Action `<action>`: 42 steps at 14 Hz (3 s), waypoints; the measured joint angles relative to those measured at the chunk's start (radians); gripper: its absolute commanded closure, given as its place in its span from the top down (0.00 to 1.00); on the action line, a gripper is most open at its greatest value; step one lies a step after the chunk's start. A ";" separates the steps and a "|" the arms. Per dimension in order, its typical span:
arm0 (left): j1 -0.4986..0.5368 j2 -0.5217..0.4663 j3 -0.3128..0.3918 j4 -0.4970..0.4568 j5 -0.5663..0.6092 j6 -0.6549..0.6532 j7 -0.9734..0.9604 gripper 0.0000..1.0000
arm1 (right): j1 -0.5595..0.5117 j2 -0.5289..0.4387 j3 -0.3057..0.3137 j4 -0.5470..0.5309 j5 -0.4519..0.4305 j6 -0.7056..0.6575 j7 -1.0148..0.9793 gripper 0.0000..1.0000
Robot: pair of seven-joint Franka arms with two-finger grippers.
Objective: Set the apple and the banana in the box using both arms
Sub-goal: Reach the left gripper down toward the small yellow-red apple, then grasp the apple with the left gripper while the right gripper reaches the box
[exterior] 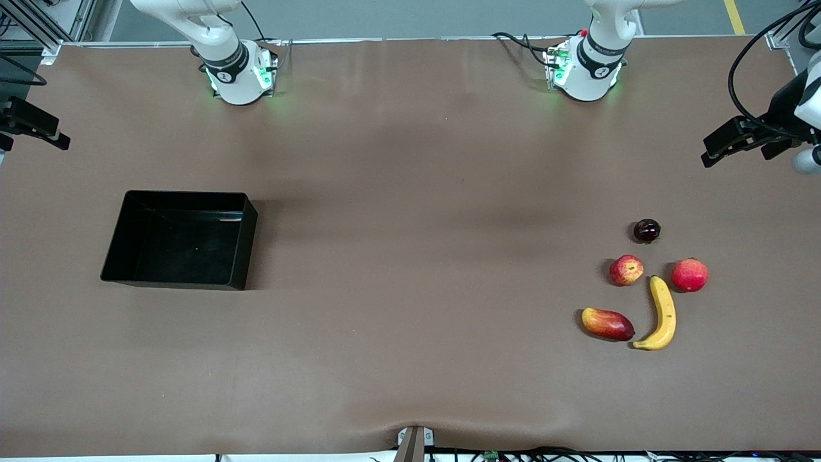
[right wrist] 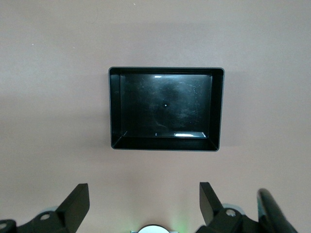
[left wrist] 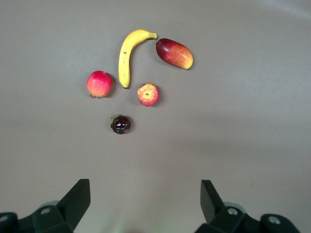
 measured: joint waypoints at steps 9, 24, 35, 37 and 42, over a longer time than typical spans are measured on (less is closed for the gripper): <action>-0.001 0.057 -0.003 -0.012 0.000 0.019 0.000 1.00 | -0.001 0.006 0.000 0.001 0.000 0.006 0.000 1.00; 0.066 0.420 0.010 -0.325 0.000 0.709 -0.166 1.00 | -0.084 0.214 -0.001 -0.011 -0.026 0.096 -0.024 1.00; 0.084 0.548 0.010 -0.445 0.000 0.968 -0.200 0.74 | -0.198 0.548 -0.001 -0.112 -0.026 0.510 -0.294 1.00; 0.084 0.550 0.009 -0.457 0.000 0.968 -0.200 0.28 | -0.240 0.554 -0.001 -0.205 -0.026 0.602 -0.324 0.81; 0.083 0.549 0.007 -0.462 0.000 0.968 -0.200 0.00 | -0.257 0.555 0.004 -0.314 -0.020 0.659 -0.338 0.01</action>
